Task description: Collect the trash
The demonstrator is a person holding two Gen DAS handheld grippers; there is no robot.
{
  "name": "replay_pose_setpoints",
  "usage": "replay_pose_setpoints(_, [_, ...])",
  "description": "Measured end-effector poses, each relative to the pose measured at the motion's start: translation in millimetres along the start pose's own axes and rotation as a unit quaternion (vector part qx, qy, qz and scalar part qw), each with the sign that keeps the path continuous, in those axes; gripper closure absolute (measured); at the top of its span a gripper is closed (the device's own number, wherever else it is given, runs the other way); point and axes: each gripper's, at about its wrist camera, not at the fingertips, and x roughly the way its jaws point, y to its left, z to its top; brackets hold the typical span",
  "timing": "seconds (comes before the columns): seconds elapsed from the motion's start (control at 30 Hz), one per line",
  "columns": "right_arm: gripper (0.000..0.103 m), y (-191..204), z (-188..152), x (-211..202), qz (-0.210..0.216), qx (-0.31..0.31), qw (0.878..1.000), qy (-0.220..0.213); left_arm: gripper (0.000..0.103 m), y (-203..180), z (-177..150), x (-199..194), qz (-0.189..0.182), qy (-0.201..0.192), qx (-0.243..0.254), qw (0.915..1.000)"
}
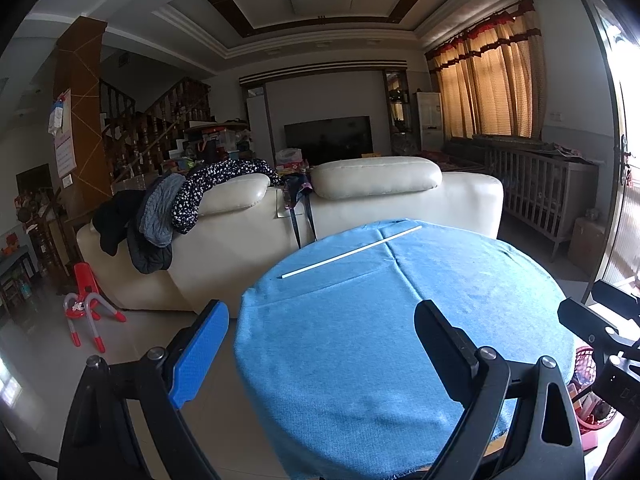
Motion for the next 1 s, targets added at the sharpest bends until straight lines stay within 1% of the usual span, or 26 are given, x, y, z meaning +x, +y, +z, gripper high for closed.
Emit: replay_pose_setpoints(1.0, [0.033,-1.6,-2.3,5.8,-0.002,-0.005,1.0,0.003,0.009,0.4,0.6,-0.8,-0.004,0.003,-0.003,1.0])
